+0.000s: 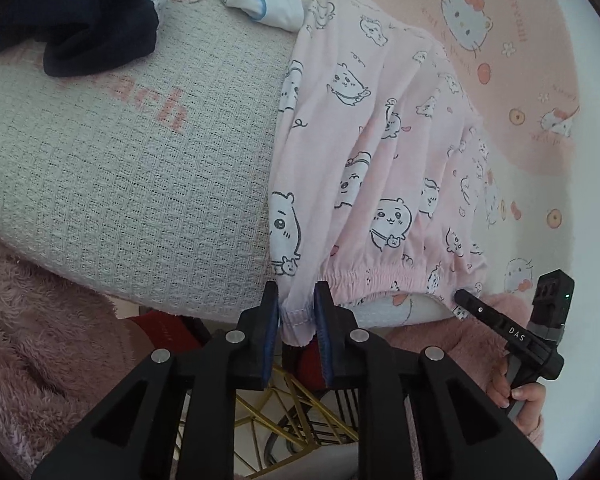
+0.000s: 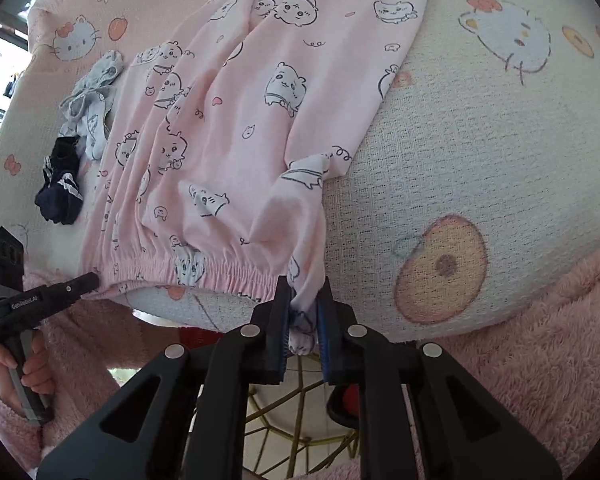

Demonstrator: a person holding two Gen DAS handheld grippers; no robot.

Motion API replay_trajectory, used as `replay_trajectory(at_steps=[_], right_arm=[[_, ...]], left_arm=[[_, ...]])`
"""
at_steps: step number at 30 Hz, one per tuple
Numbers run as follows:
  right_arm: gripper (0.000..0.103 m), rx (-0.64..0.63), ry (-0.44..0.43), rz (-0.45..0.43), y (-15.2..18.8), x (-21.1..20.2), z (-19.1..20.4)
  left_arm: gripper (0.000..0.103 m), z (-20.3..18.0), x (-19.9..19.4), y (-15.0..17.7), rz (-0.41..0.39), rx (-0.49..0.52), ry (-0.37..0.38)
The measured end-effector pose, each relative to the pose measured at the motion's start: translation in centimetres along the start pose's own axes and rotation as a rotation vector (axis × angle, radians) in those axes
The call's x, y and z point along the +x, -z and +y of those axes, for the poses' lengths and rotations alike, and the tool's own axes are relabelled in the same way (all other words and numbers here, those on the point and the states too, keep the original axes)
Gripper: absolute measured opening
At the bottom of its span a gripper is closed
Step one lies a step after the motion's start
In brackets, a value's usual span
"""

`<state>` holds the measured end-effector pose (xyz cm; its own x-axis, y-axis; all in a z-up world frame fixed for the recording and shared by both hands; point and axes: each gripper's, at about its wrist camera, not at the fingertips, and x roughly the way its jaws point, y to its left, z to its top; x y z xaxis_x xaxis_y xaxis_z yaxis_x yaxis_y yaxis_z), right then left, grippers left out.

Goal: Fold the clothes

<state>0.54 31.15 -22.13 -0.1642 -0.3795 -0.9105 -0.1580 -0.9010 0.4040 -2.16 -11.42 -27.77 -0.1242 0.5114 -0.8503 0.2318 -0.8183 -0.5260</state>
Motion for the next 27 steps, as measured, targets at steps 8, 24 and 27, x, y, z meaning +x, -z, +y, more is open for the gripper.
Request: replay_trajectory(at_steps=[8,24,27], right_arm=[[0.008,-0.054,-0.035,0.018,-1.2,1.9,2.1],[0.008,-0.254,-0.317,-0.616,-2.5,-31.7,9.7],[0.008,-0.227,-0.235,-0.553,-6.9,-30.9,9.9]], left_arm=[[0.009,-3.0,0.2,0.2,-0.036,0.124,-0.081],[0.009,-21.9,-29.2,-1.4,-0.522,0.601,0.305],[0.009,-24.6,-26.9,-6.7,-0.462,0.555,0.232]])
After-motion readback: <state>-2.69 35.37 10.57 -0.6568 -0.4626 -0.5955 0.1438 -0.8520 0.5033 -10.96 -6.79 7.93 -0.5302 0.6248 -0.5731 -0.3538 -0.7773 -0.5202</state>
